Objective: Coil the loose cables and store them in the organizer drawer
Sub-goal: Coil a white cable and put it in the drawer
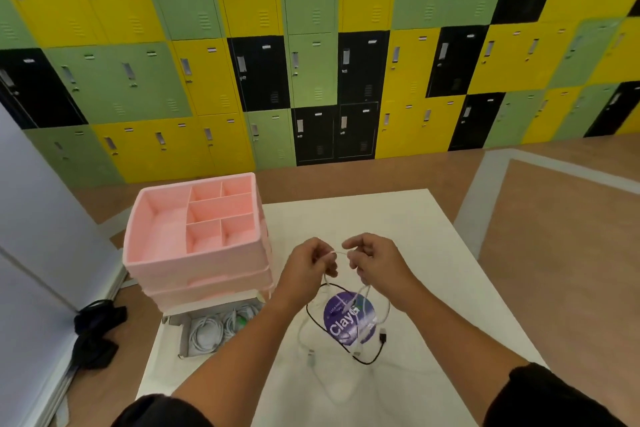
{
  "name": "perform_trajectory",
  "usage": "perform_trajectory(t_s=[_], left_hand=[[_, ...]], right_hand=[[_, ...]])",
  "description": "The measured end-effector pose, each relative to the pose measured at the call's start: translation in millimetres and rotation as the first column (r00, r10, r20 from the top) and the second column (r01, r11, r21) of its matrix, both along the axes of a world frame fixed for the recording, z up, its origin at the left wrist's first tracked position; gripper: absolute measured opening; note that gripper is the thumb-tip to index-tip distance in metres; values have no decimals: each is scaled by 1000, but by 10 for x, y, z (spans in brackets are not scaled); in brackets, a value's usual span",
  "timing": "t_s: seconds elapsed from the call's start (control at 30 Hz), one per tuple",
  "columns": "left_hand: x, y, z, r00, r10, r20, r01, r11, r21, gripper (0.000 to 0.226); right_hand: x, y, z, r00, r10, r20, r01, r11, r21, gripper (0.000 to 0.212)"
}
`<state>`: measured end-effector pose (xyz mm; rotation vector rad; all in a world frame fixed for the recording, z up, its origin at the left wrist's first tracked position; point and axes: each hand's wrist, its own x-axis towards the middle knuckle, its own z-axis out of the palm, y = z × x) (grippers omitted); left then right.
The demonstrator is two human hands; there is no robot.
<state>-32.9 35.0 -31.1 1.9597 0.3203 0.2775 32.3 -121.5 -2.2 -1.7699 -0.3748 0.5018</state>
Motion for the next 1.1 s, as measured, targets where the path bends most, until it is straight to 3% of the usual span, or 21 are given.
perform_trajectory(t_s=[0.2,0.37,0.47,0.57,0.73,0.93,1.1], left_hand=[[36,19,112,995,93,35,-90,993,-79,21],[-33,25,148,998,-37,-60,33,997,-68,26],[-82,11,93,980,-124,-158,128,992,17,23],[-174,82,-39,984,-92,-154,84,995,-57,20],[-178,105,-49,996,-12,-89,-1,989,-150,27],[-122,101,165,999,32,-21,-39,887,-460,29],[-86,47,320,998,68,1,-56,825,-563,33]], right_hand=[[138,-244,147,996,-2,94,10,996,-86,9],[259,-400,219,935,-253,251,280,957,-79,13],[310,-379,329,865,-423,271,425,904,55,16],[425,-414,526,799,-561,218,524,827,205,15],[466,-463,555,824,-493,279,478,870,124,15],[378,-516,258,934,-335,121,345,936,-75,18],[346,-465,55,974,-227,11,224,948,-227,19]])
